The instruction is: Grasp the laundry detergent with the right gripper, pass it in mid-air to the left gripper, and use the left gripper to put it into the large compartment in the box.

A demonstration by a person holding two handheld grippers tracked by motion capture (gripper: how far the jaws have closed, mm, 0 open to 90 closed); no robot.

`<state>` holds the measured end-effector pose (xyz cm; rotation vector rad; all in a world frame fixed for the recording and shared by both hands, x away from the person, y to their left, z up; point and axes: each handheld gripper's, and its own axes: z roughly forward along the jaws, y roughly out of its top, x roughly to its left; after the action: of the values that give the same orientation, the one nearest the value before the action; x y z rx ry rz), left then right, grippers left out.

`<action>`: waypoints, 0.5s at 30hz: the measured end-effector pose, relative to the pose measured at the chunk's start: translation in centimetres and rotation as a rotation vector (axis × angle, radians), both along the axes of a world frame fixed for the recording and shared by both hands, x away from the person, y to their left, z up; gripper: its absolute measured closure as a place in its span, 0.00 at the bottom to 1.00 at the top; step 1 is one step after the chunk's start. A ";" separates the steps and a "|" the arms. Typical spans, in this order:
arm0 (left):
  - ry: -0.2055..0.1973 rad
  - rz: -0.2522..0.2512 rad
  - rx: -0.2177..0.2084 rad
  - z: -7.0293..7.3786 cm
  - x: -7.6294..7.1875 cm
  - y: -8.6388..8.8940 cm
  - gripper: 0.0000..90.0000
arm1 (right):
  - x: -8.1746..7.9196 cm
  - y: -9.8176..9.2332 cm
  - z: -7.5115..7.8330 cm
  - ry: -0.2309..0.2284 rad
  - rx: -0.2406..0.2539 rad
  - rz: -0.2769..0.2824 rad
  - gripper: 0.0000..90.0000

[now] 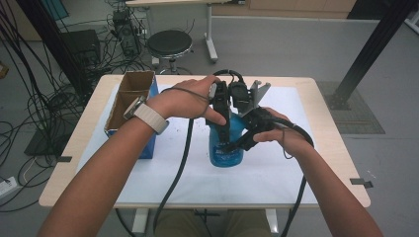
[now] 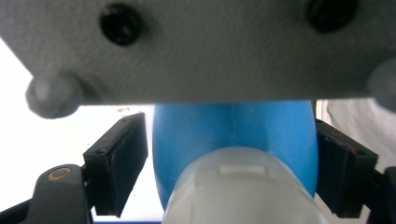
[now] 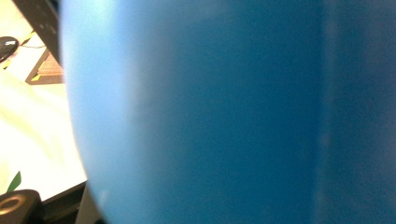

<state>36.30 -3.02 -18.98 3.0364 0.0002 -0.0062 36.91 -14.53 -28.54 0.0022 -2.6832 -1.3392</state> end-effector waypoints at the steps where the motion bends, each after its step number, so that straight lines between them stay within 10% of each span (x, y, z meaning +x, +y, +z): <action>1: -0.001 -0.001 0.000 0.0 0.0 0.0 0.24 | 0.1 0.1 -0.1 -0.017 0.009 0.006 0.48; 15: 0.005 -0.005 -0.009 -0.1 0.0 0.1 0.30 | -0.1 0.1 0.0 0.020 0.007 0.008 0.48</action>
<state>36.26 -2.90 -19.06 3.0270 -0.0070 -0.0140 36.84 -14.43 -28.55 0.0002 -2.6592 -1.3385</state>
